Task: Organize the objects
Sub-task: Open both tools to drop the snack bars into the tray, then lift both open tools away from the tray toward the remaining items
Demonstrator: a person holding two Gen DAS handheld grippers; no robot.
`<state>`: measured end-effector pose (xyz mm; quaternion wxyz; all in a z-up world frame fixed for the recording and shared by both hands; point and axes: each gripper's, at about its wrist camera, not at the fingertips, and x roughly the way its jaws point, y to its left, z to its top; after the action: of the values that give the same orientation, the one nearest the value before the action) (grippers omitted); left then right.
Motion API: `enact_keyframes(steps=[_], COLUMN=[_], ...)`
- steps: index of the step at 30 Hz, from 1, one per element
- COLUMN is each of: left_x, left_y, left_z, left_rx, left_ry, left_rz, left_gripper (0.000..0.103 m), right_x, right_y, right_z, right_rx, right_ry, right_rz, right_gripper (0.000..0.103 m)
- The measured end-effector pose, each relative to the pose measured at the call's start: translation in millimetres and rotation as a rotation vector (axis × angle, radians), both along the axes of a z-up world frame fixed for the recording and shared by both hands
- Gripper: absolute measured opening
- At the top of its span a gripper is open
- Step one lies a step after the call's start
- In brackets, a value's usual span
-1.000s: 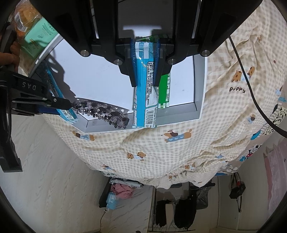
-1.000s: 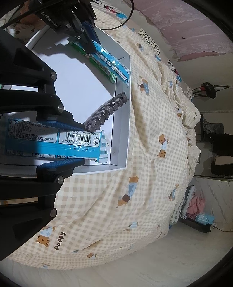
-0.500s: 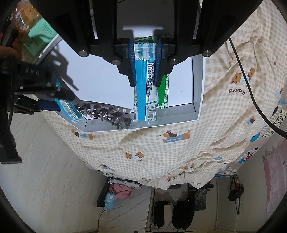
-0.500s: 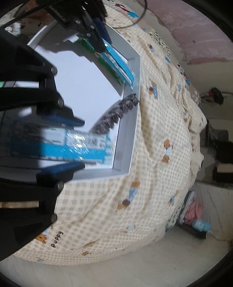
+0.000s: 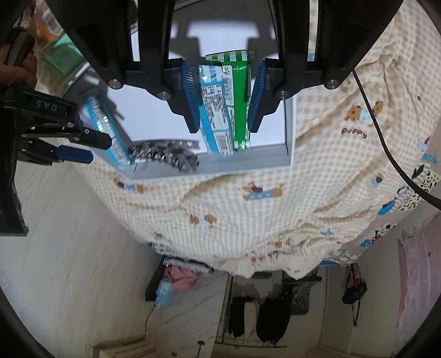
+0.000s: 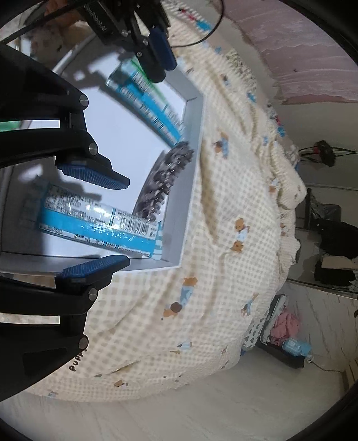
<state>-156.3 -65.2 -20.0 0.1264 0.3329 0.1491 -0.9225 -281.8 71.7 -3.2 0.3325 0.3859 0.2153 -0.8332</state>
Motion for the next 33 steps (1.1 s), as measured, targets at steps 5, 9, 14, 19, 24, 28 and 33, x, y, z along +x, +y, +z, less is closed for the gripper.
enact_keyframes(steps=[5, 9, 14, 19, 24, 28, 33], left_x=[18, 40, 73, 103, 129, 146, 161], left_y=[-5, -7, 5, 23, 40, 43, 49], left_z=[27, 57, 100, 131, 148, 151, 146], left_rx=[0.011, 0.008, -0.064, -0.123, -0.166, -0.152, -0.151], left_ry=[0.077, 0.154, 0.255, 0.328, 0.362, 0.38, 0.383], left_rz=[0.01, 0.014, -0.004, -0.051, -0.103, -0.119, -0.124], left_gripper=[0.046, 0.051, 0.065, 0.077, 0.081, 0.083, 0.084], right_x=[15, 28, 56, 85, 117, 134, 146], right_y=[7, 17, 35, 51, 70, 85, 97], right_z=[34, 63, 106, 135, 150, 150, 139], right_rx=[-0.088, -0.179, -0.247, -0.284, -0.303, -0.327, -0.344], right_ry=[0.021, 0.002, 0.046, 0.076, 0.124, 0.117, 0.077], right_rz=[0.052, 0.097, 0.152, 0.22, 0.279, 0.312, 0.338], right_gripper=[0.069, 0.069, 0.069, 0.083, 0.083, 0.083, 0.083])
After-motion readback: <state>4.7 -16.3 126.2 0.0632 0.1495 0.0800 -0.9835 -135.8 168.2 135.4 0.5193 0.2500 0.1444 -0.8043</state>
